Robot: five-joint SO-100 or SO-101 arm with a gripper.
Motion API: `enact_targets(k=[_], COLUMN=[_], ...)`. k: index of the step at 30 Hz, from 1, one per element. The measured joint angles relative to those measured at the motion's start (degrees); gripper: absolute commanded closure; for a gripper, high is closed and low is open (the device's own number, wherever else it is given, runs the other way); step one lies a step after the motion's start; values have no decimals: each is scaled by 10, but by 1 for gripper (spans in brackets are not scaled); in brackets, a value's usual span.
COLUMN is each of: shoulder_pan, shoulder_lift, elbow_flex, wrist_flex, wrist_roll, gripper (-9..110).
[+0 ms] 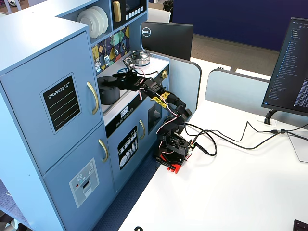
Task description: Pick up the lid from the counter and put it on the gray recipient
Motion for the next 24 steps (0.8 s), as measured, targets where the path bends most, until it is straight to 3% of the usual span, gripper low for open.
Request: enact_targets(k=[1,8,24], shoulder_pan=[-7,-37,-63], shoulder_lift=[29,229,462], elbow_flex=[3,116,560], wrist_flex=[31,192,324], wrist_roll=[-11,-21,120], gripper=[101,102,102])
